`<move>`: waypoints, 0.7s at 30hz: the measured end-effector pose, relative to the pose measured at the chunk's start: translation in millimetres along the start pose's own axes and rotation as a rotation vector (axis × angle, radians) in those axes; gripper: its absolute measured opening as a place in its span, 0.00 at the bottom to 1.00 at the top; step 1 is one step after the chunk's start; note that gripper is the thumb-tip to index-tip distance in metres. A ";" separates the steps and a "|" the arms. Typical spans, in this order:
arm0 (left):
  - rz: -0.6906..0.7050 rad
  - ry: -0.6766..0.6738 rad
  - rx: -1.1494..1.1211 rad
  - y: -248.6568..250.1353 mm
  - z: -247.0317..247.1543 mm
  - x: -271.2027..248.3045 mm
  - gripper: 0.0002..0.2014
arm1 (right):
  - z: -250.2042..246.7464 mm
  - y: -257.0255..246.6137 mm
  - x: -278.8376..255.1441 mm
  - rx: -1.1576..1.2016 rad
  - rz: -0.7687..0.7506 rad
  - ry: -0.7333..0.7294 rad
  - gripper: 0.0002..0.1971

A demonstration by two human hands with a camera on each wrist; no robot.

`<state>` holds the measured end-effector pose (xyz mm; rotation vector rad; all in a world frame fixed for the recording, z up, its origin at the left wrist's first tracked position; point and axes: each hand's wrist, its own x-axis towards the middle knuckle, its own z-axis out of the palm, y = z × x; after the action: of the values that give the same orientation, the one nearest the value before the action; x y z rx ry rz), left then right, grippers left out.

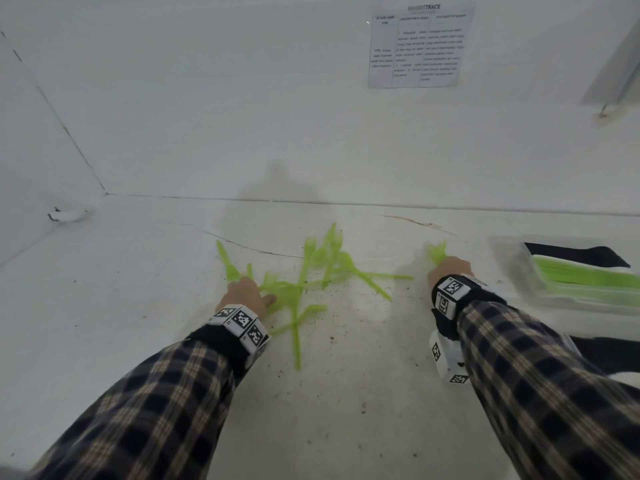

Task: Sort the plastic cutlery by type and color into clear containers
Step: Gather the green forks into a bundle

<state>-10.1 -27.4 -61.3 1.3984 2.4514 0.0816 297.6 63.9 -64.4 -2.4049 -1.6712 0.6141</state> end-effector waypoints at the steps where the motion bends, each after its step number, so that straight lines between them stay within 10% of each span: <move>1: -0.033 0.005 -0.006 -2.2 0.2 1.4 0.28 | 1.6 -3.8 -2.0 0.019 -0.016 -0.003 0.14; 12: -0.025 -0.053 -0.064 -11.7 0.6 14.5 0.16 | 29.0 -70.0 -30.9 0.237 -0.158 0.040 0.16; 21: 0.085 0.246 -0.250 -33.4 -16.0 22.4 0.14 | 49.2 -86.5 -40.0 -0.030 -0.325 -0.098 0.15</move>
<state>-53.2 -24.1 -58.4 1.4516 2.4642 0.5912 190.9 53.5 -69.1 -2.0822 -2.0651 0.6643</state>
